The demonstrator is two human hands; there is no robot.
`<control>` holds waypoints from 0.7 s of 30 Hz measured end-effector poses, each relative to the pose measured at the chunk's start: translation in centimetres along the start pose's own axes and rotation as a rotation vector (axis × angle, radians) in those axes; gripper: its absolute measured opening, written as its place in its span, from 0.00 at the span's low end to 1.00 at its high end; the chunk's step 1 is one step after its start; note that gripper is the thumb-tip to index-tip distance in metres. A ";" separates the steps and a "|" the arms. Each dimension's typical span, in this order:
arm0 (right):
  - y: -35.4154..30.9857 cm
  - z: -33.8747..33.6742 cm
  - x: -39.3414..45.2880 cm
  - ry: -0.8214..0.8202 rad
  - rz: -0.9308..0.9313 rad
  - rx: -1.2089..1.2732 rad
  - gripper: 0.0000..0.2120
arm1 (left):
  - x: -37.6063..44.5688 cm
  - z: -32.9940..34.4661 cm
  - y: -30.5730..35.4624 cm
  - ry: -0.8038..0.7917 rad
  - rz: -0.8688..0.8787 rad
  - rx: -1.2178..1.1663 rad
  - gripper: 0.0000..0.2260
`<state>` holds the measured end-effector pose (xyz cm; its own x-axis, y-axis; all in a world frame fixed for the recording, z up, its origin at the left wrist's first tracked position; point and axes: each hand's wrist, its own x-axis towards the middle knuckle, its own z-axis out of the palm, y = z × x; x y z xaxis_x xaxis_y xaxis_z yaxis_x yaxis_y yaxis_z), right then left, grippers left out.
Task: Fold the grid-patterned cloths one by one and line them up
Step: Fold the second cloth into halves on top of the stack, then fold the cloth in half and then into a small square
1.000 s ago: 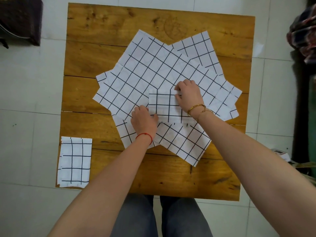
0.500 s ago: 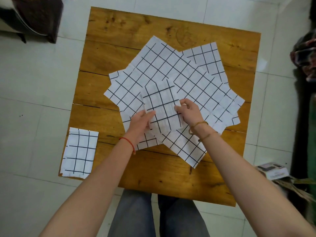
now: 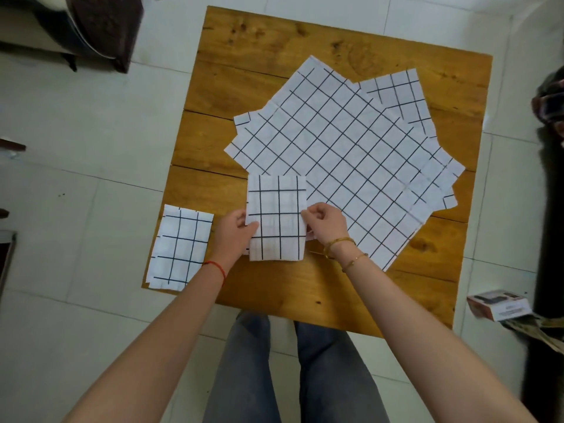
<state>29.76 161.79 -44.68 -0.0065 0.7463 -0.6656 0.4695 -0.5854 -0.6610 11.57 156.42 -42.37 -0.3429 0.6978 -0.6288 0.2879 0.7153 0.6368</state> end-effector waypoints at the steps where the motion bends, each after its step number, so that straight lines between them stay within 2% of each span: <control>1: 0.2 1.0 -0.7 -0.013 0.008 -0.019 0.05 | -0.5 -0.7 -0.8 0.016 -0.003 0.019 0.17; 7: 1.9 6.9 -4.0 -0.026 0.037 -0.192 0.08 | -2.3 -4.3 -6.2 0.047 -0.015 0.073 0.13; 12: 2.7 10.3 -5.7 -0.016 0.052 -0.286 0.07 | -2.7 -6.4 -8.8 0.038 -0.029 0.107 0.17; 14: 2.9 11.2 -6.2 -0.008 0.044 -0.339 0.10 | -2.5 -6.9 -9.7 0.019 -0.028 0.111 0.17; 21: 2.7 12.7 -7.1 0.011 -0.032 -0.557 0.10 | -2.1 -7.8 -11.1 -0.012 0.018 0.148 0.19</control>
<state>19.87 150.90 -46.17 -0.0211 0.7661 -0.6424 0.8648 -0.3084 -0.3962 2.14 146.73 -44.65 -0.3261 0.7104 -0.6236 0.4230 0.6996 0.5758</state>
